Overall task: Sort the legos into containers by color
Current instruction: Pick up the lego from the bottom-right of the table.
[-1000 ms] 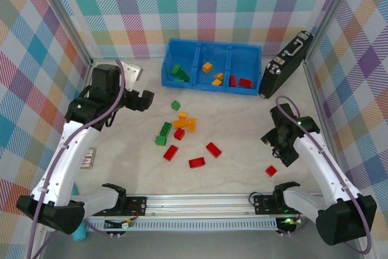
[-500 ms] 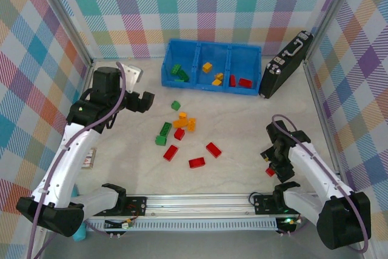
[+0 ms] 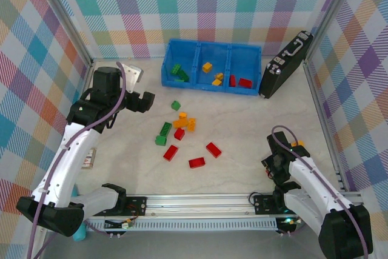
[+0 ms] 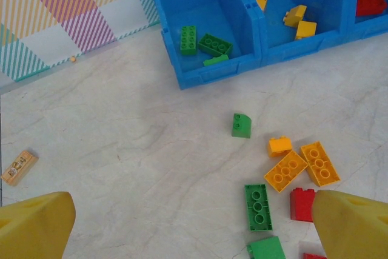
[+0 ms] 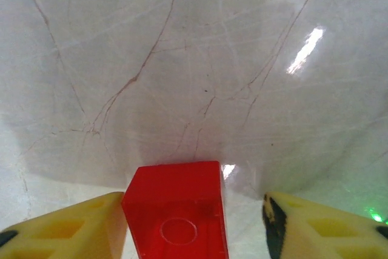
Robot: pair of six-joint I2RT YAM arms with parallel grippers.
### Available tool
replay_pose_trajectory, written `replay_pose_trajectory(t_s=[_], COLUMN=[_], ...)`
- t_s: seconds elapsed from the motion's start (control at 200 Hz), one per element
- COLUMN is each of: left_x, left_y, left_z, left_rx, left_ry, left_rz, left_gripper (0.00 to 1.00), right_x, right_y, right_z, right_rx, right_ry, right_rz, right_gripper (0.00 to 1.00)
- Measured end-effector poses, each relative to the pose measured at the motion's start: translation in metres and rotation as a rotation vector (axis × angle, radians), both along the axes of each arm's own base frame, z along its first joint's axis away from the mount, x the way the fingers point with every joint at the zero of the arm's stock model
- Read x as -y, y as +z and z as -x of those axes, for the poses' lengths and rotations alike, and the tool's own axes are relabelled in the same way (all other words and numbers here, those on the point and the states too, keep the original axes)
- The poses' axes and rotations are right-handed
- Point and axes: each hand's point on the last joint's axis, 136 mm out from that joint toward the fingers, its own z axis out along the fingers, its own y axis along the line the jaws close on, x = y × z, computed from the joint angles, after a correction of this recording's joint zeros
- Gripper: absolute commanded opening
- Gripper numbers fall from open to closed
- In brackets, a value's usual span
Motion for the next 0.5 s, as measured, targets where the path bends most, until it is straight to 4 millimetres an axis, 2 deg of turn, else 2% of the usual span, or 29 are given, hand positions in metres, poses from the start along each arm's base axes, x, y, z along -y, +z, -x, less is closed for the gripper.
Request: replay_pose_trajectory(t_s=[0.19,0.34,0.435,0.5], left_x=[0.001,0.001,0.001,0.001], left_y=[0.0,0.0,0.0,0.0], left_z=[0.0,0.0,0.0,0.0], left_rx=[-0.002,-0.002,-0.002,-0.002], left_ry=[-0.007,-0.007,-0.007,-0.007], left_rz=[0.004,0.004,0.004,0.004], left_gripper=[1.0,1.0,1.0,1.0], right_x=[-0.001,-0.002,-0.006,-0.01], right_y=[-0.004,-0.004,0.002,0.014], right_z=[-0.003,-0.007,-0.021,-0.042], right_rx=[-0.012,-0.032,-0.032,-0.009], right_ry=[0.018,0.039,0.087,0.141], right_rz=[0.003,0.009,0.015,0.019], right_gripper=[0.37,0.34,0.33,0.32])
